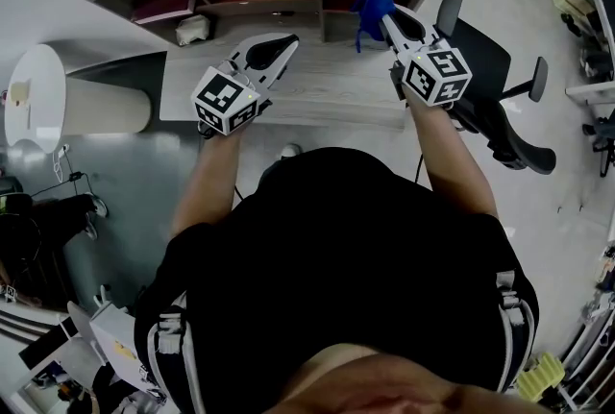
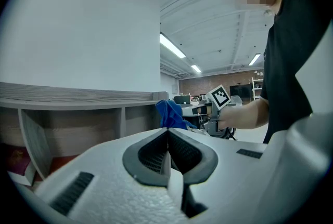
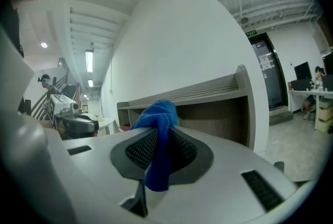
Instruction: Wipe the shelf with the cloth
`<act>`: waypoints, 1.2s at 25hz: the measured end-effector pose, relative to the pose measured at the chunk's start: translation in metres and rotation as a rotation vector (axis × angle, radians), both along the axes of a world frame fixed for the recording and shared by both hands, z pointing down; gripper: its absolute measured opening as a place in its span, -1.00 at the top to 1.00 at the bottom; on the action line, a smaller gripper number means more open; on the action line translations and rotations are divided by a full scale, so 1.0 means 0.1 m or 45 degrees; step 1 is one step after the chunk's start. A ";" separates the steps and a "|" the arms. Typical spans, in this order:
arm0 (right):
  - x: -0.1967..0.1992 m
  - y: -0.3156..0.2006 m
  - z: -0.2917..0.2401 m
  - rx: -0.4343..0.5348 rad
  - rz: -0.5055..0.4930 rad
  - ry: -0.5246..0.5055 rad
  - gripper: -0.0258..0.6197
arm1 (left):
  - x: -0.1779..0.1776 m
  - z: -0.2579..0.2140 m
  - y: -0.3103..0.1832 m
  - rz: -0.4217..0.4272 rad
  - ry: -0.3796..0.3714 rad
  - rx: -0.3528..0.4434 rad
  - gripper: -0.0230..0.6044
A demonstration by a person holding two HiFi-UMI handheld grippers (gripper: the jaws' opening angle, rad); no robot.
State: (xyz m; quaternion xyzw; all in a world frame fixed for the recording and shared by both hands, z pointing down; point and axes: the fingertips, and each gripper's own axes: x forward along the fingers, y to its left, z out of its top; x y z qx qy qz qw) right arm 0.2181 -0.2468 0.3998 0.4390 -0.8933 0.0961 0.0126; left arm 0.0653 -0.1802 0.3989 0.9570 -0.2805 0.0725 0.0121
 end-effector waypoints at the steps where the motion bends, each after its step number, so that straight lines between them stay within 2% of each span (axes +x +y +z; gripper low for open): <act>1: -0.01 -0.01 -0.01 -0.001 0.011 -0.011 0.75 | -0.03 -0.01 -0.02 0.005 0.002 0.000 0.87; 10: -0.02 -0.06 0.09 -0.058 0.080 -0.018 0.75 | -0.18 0.01 -0.13 0.030 0.011 0.001 0.87; 15: -0.02 -0.06 0.07 -0.048 0.118 -0.039 0.75 | -0.24 0.04 -0.17 0.039 0.018 -0.010 0.87; 30: -0.14 -0.30 0.18 -0.082 0.153 -0.028 0.75 | -0.44 0.15 -0.38 0.045 0.018 -0.037 0.87</act>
